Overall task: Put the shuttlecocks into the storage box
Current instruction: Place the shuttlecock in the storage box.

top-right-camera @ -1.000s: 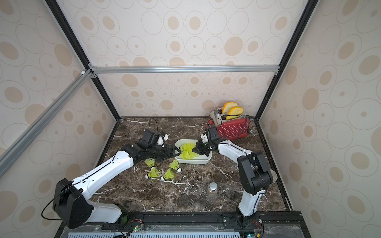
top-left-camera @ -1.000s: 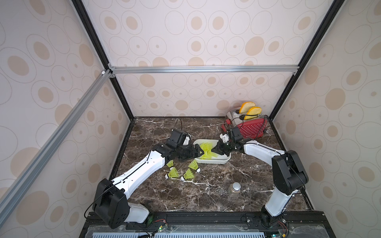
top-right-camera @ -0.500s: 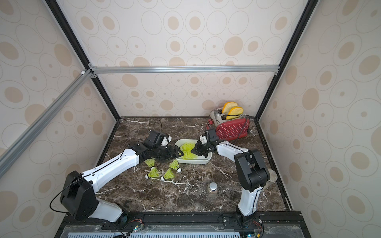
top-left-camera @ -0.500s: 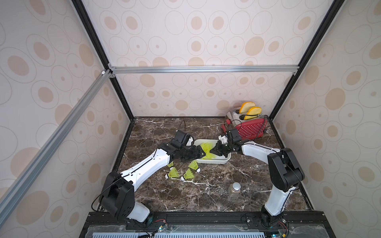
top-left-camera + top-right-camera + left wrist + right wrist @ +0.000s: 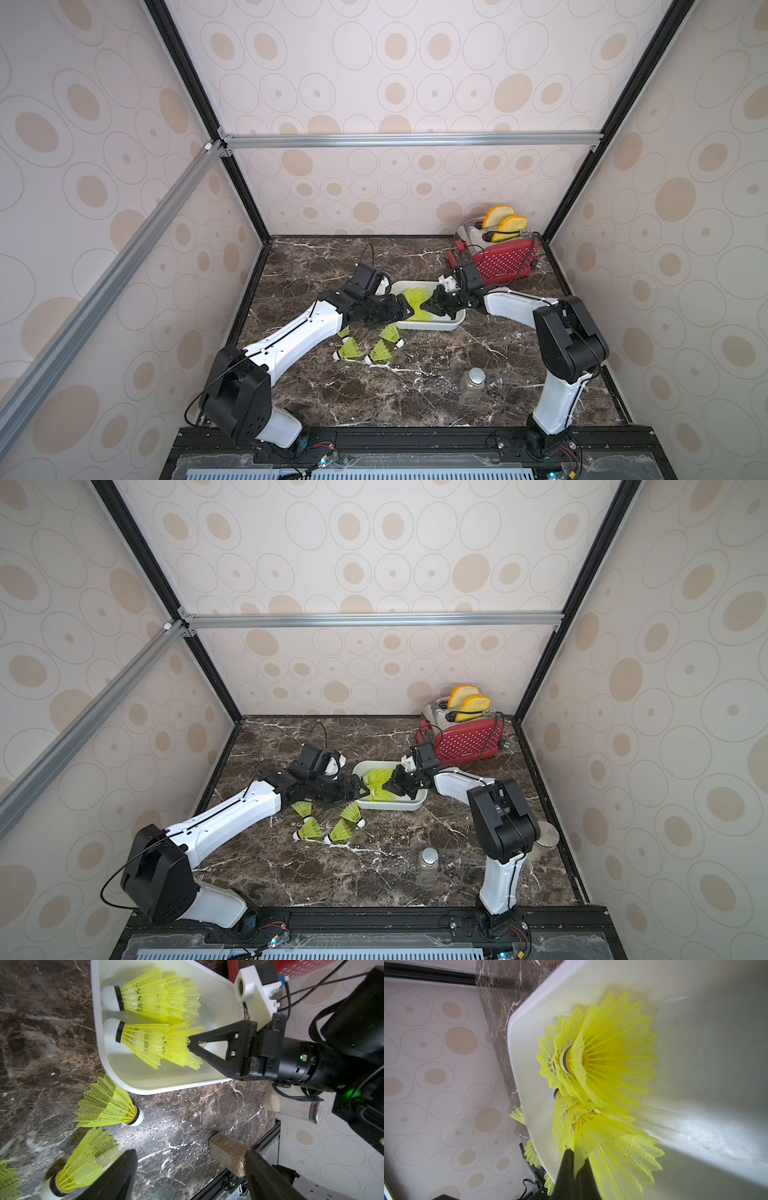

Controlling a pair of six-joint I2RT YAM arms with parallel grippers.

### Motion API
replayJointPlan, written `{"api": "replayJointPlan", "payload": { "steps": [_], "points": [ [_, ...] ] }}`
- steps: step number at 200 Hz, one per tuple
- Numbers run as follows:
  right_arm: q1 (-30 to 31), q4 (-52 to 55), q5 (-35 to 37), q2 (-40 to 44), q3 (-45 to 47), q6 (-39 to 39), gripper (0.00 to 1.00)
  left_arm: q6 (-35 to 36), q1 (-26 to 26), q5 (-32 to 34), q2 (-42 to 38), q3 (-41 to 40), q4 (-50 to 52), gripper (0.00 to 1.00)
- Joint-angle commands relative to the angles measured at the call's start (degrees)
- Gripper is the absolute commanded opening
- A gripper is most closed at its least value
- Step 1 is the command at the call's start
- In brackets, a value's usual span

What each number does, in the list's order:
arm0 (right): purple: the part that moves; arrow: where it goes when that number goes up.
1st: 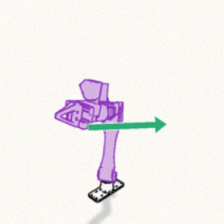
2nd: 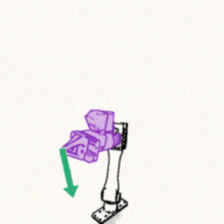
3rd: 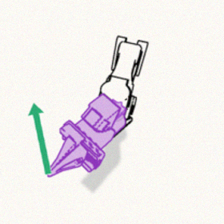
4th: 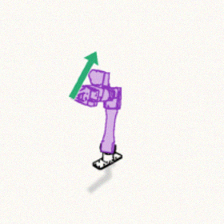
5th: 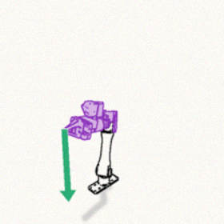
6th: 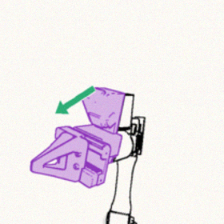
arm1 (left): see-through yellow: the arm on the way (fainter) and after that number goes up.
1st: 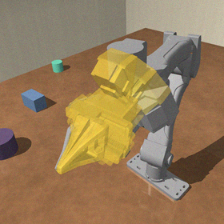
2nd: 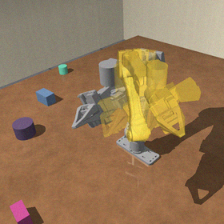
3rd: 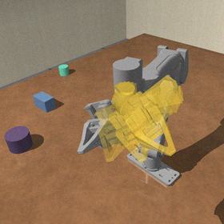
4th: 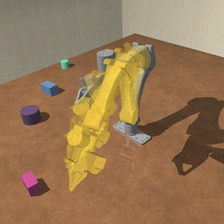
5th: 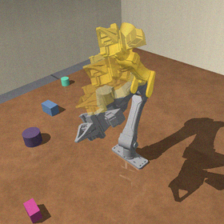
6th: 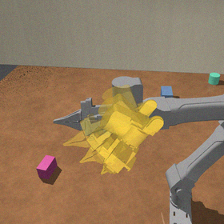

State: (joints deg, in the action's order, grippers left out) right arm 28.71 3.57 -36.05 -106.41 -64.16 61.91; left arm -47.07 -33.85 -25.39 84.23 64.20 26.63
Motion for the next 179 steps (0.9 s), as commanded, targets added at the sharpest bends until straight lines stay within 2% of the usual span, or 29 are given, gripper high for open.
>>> {"api": "replayJointPlan", "payload": {
  "steps": [1, 48, 92, 140, 179],
  "points": [
    [0.56, -0.80, -0.72, -1.51, 1.19, 0.74, 0.00, 1.32, -0.26, -0.01, -0.31, 0.13, -0.10, 0.84],
    [0.51, -0.32, -0.95, -1.69, 0.62, 0.66, 0.00, 1.49, -0.26, -0.11, -0.65, 0.12, 0.25, 0.84],
    [0.47, 0.73, -0.78, -1.14, 0.64, 0.34, 0.21, 1.81, -0.28, -0.02, -1.08, 0.14, 0.78, 0.84],
    [0.48, 5.31, 0.62, 1.06, -1.04, -2.07, 0.48, 1.89, -0.26, 0.09, -1.94, -0.40, 1.05, 0.84],
    [0.40, 8.09, 1.77, 2.29, -2.02, -3.20, 0.56, 1.72, -0.26, 0.23, -2.22, -0.40, 1.04, 0.84]
  ]
}}
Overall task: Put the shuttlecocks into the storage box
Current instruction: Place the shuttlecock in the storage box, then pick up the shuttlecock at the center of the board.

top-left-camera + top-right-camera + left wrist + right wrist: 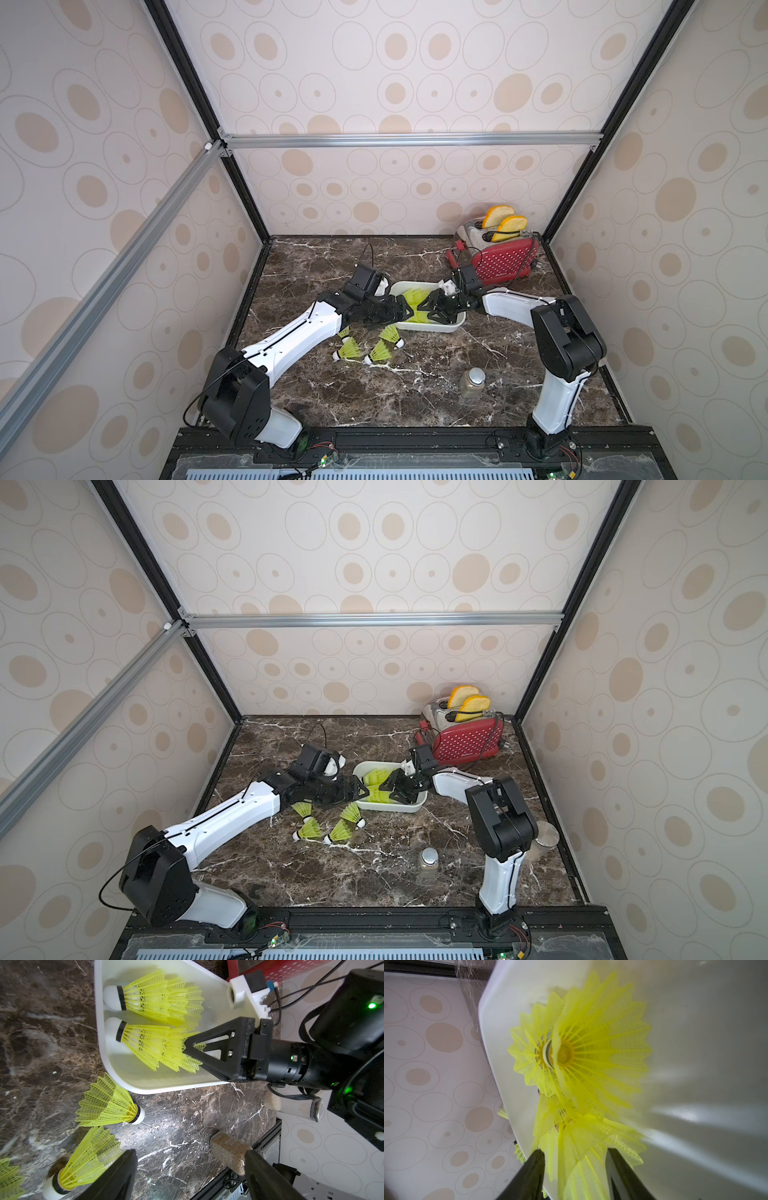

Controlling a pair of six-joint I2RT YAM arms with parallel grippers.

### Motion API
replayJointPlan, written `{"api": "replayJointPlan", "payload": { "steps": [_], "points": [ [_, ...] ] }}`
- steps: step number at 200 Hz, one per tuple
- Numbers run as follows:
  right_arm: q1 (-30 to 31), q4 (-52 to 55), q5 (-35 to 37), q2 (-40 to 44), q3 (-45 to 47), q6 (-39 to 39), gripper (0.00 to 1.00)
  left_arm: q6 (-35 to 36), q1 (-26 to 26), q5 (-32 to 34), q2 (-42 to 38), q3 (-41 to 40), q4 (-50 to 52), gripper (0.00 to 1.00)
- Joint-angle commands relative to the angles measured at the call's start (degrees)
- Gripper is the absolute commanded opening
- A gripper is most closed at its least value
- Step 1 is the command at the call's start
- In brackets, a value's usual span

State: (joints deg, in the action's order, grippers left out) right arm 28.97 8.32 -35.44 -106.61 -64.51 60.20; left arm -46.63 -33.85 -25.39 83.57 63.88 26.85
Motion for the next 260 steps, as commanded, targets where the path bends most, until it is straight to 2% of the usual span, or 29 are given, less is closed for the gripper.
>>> {"api": "replayJointPlan", "payload": {
  "steps": [1, 40, 109, 163, 226, 260],
  "points": [
    [0.18, 3.36, 1.21, 2.52, -1.67, -1.49, 0.56, 1.33, -0.26, 0.24, -1.61, -0.07, 0.83, 0.84],
    [0.21, 4.71, 1.89, 3.91, -1.99, -2.35, 0.56, 1.30, -0.26, 0.25, -2.08, -0.33, 0.83, 0.84],
    [0.12, 14.83, 6.17, 7.32, -5.84, -7.14, 0.55, 1.35, -0.26, 0.25, -2.53, -0.16, 1.01, 0.84],
    [0.79, 19.04, 8.82, 11.95, -5.68, -10.20, 0.51, 2.21, -0.26, 1.12, -6.08, -1.37, 3.53, 0.84],
    [9.10, 25.90, 12.40, 13.95, -8.57, -19.81, 0.43, 2.93, -0.23, 4.12, -16.96, -6.17, 12.49, 0.84],
    [16.14, 23.22, 10.97, 13.32, -6.39, -19.79, 0.43, 3.36, -0.26, 5.05, -24.15, -9.31, 18.31, 0.84]
  ]
}}
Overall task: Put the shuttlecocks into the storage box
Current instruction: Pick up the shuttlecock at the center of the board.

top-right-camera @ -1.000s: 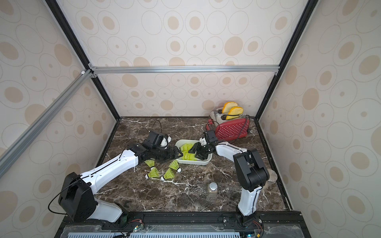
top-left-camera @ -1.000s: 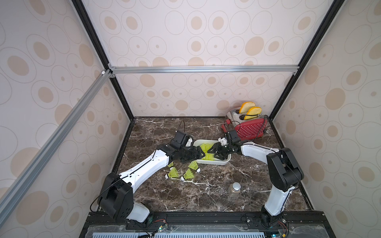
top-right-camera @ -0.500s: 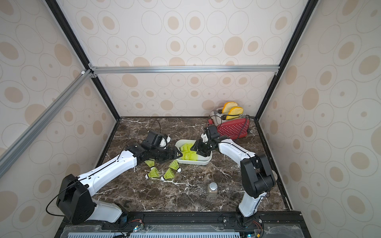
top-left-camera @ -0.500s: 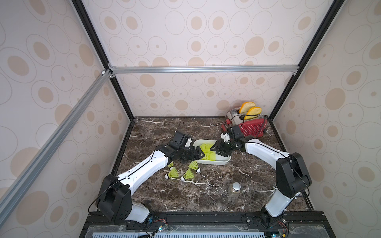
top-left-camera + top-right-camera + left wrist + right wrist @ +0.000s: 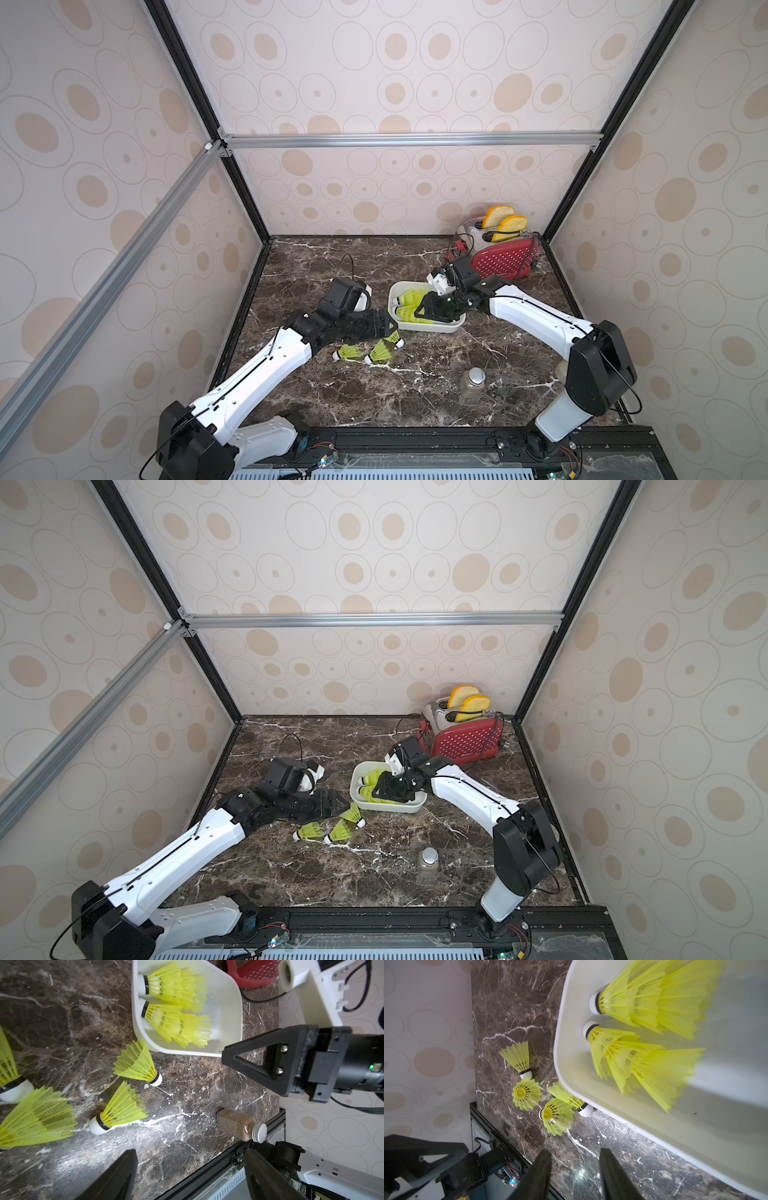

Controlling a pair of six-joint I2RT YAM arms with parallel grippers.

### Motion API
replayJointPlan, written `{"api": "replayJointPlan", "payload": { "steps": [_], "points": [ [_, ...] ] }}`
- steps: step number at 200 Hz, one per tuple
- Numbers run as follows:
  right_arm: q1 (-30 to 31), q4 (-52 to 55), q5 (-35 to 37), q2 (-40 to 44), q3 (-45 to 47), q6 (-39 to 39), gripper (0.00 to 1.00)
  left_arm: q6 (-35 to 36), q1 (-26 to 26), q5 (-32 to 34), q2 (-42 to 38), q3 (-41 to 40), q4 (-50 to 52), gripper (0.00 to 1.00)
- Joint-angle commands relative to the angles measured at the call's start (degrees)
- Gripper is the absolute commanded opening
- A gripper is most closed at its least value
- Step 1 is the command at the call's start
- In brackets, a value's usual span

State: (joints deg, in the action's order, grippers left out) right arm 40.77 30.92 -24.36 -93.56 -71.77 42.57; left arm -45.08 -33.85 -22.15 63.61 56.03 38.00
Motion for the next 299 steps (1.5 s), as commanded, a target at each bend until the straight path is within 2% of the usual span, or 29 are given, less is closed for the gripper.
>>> {"api": "replayJointPlan", "payload": {
  "steps": [1, 38, 61, 90, 113, 163, 213, 242, 284, 299],
  "points": [
    [4.59, 0.45, -0.13, 0.20, 0.98, -2.10, 0.43, 1.87, -0.26, 1.83, -4.29, -1.55, 7.39, 0.84],
    [10.70, -5.26, -1.01, -3.13, 2.59, 1.01, 0.45, 2.74, -0.26, 2.84, -12.38, -4.67, 14.77, 0.84],
    [11.00, -9.41, -1.92, -5.71, 3.99, 3.57, 0.46, 2.18, -0.26, 2.86, -16.79, -6.97, 17.62, 0.84],
    [11.31, -9.54, -2.56, -9.37, 1.47, 2.01, 0.47, 1.31, -0.26, 2.83, -20.96, -9.09, 19.79, 0.84],
    [12.04, -6.90, -2.32, -12.60, -2.17, -0.54, 0.47, 1.27, -0.26, 2.53, -22.84, -10.37, 21.14, 0.84],
    [12.59, -9.45, -3.03, -15.96, -2.57, 1.03, 0.43, 1.16, -0.25, 2.99, -26.14, -12.25, 23.28, 0.84],
    [13.96, -8.97, -4.45, -19.05, -5.82, 0.72, 0.37, 1.13, -0.21, 3.17, -26.00, -12.27, 23.28, 0.84],
    [14.49, -9.22, -4.87, -19.87, -6.17, 1.15, 0.28, 1.05, -0.26, 3.34, -25.75, -12.37, 22.90, 0.84],
    [14.51, -7.33, -5.13, -18.75, -7.07, 0.42, 0.02, 0.88, -0.26, 3.34, -25.29, -12.28, 22.19, 0.84],
    [14.51, -7.12, -5.60, -17.80, -6.71, 0.80, 0.00, 0.83, -0.21, 3.34, -25.12, -12.19, 21.86, 0.84]
  ]
}}
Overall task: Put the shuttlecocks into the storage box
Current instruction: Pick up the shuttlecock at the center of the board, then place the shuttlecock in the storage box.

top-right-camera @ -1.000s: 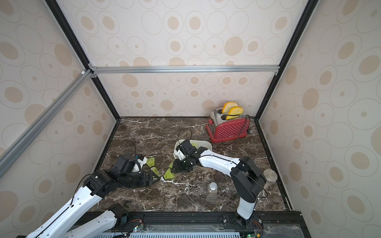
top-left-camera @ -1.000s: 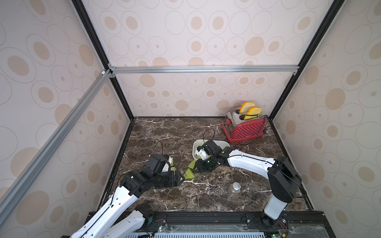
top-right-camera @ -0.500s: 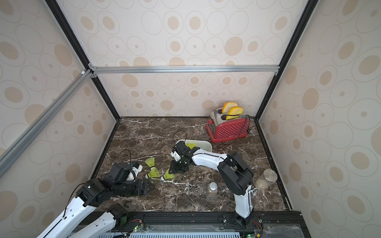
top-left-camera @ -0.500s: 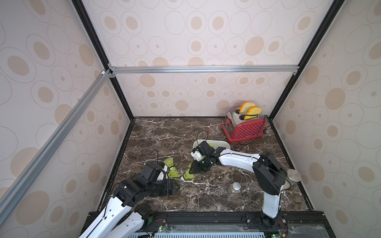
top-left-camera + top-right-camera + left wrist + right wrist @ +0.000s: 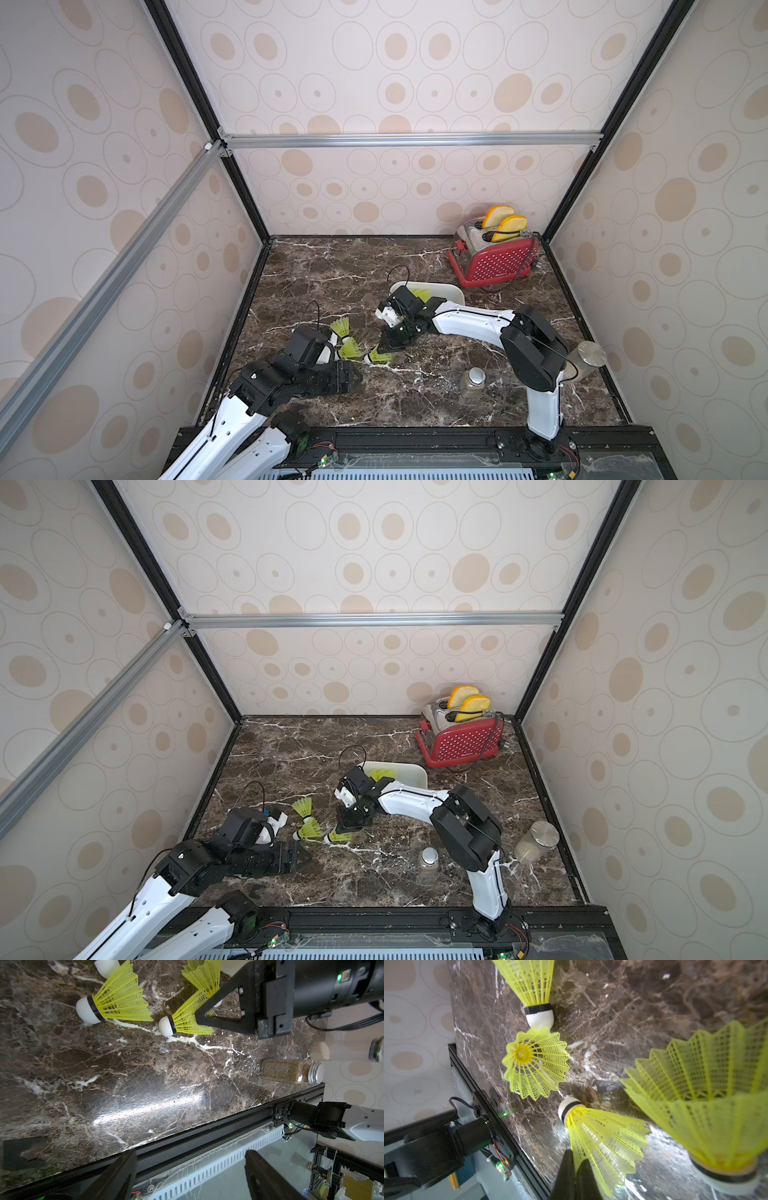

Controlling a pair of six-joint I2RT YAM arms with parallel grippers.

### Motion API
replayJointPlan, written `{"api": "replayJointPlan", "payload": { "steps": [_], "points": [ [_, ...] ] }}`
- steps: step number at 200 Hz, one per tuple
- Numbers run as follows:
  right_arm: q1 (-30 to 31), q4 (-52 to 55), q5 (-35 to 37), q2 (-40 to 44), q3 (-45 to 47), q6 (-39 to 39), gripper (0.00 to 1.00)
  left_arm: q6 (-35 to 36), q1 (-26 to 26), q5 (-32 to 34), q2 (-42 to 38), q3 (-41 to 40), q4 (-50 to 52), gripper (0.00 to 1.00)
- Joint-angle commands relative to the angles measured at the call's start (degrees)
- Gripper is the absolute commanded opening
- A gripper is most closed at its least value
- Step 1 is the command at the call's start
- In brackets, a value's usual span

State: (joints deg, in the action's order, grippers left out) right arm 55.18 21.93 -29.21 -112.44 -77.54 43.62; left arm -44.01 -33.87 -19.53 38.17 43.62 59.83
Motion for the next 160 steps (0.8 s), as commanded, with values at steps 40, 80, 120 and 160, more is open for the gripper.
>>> {"api": "replayJointPlan", "payload": {
  "steps": [40, 80, 120, 160],
  "points": [
    [0.11, 2.59, -0.50, 5.95, 0.81, 0.68, 0.00, -0.29, -0.23, 0.63, 1.91, 1.35, -1.93, 0.84],
    [-0.58, 4.09, 0.42, 11.65, 2.15, 1.33, 0.00, 1.05, -0.23, 0.37, 5.89, 4.36, -4.67, 0.84],
    [-4.36, 6.93, 2.32, 17.19, 2.91, 0.18, 0.00, 3.48, -0.23, 0.30, 11.95, 8.83, -7.72, 0.84],
    [-12.20, 11.68, 2.84, 21.48, 3.14, -3.57, 0.00, 3.82, -0.32, -0.81, 18.80, 13.26, -12.99, 0.84]
  ]
}}
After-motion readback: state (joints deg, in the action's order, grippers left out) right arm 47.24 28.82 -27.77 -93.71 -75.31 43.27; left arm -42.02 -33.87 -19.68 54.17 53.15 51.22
